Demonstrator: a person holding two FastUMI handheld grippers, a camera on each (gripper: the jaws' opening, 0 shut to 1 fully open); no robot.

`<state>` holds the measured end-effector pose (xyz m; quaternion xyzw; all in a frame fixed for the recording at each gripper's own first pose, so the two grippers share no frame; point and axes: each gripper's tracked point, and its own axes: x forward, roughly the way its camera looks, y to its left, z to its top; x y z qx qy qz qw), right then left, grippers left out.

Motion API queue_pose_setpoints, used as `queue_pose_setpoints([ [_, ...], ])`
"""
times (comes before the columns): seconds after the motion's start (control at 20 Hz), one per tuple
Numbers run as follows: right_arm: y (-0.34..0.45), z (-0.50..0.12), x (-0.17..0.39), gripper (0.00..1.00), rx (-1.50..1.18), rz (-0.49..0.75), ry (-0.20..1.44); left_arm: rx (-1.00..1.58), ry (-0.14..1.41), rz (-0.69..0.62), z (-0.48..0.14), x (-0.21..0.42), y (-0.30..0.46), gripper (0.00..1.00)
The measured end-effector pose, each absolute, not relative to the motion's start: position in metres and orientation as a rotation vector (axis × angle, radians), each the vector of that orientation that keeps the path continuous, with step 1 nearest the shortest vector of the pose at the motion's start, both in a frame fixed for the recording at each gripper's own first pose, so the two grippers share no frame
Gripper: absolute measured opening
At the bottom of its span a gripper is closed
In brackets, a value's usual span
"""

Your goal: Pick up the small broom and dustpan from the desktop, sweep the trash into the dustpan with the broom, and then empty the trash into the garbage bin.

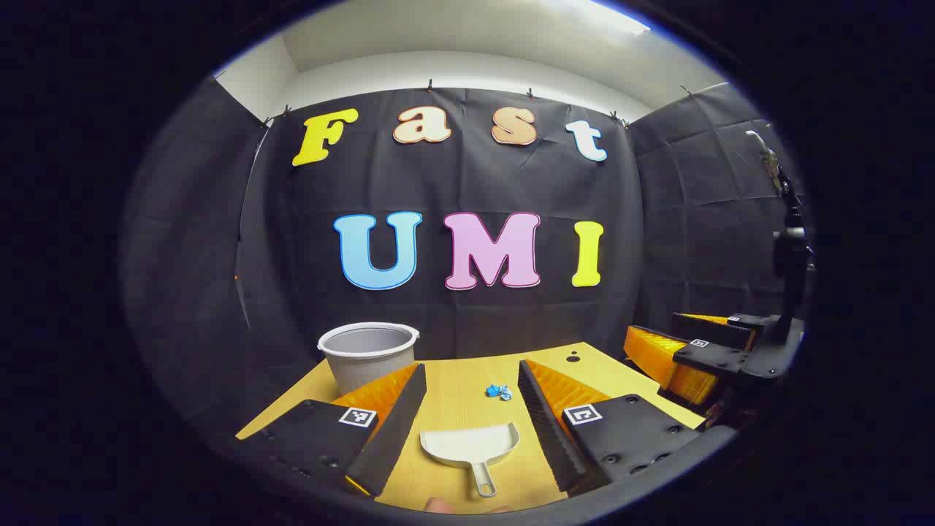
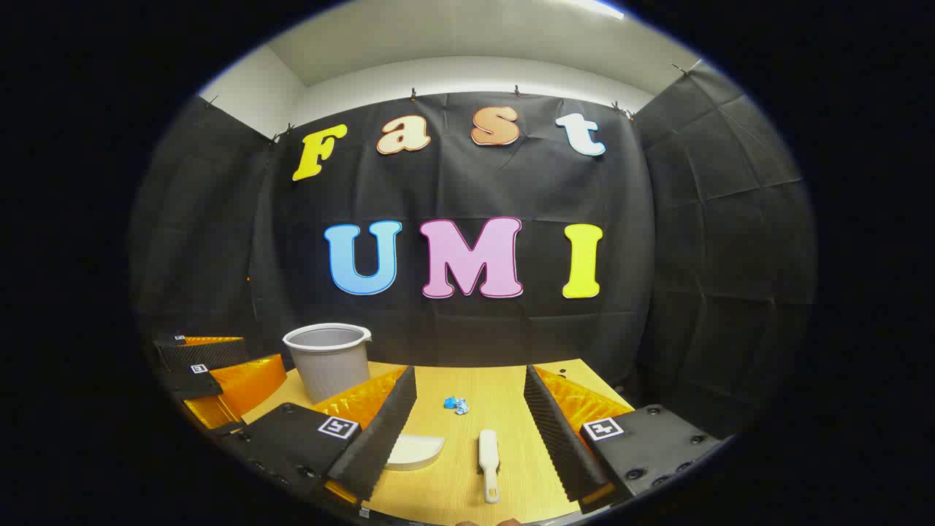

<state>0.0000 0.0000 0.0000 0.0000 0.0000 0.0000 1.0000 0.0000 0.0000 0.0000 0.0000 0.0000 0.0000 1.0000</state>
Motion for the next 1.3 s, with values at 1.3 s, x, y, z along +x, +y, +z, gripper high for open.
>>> queue_pose_setpoints([
  [1.3,0.017,0.006,0.014,0.95,-0.033,0.023,-0.014,-0.044,0.034,0.049,-0.013,0.009,0.024,0.76],
])
